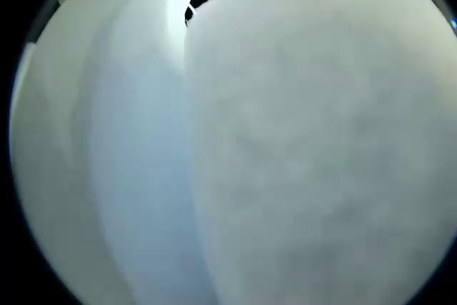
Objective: Organize the stack of printing papers by aligning and flattening the scattered papers on the table
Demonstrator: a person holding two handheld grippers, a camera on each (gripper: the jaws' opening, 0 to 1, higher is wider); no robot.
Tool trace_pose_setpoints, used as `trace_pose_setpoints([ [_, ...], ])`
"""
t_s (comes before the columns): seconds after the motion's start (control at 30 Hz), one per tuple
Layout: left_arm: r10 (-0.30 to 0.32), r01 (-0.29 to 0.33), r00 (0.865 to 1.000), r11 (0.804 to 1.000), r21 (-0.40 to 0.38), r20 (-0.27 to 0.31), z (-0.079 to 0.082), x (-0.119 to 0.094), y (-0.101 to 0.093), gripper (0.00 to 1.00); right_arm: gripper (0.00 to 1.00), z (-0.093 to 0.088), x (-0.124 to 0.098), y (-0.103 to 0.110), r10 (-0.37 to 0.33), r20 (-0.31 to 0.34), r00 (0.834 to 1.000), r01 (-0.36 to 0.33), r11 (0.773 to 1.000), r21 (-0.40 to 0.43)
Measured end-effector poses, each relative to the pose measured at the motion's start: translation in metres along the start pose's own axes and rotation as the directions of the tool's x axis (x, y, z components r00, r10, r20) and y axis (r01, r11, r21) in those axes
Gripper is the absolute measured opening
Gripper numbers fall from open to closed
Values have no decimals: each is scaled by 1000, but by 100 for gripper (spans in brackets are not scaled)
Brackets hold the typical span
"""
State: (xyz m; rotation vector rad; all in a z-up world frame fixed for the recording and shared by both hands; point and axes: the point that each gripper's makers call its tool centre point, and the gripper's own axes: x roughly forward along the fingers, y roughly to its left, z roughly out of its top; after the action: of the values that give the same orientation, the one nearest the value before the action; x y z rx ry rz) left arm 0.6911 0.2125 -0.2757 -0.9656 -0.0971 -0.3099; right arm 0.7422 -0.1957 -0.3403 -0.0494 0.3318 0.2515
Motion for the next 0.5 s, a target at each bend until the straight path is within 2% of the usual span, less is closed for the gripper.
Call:
trace_pose_setpoints([
  [0.4, -5, 5, 1000, 1000, 0, 3, -1, 0, -2, 6, 82, 1, 2, 4, 20, 1, 1000, -21, 999, 33],
  [0.5, -4, 4, 1000, 1000, -1, 3, -1, -1, -3, 6, 82, 2, 2, 3, 4, 5, 1000, -4, 999, 36],
])
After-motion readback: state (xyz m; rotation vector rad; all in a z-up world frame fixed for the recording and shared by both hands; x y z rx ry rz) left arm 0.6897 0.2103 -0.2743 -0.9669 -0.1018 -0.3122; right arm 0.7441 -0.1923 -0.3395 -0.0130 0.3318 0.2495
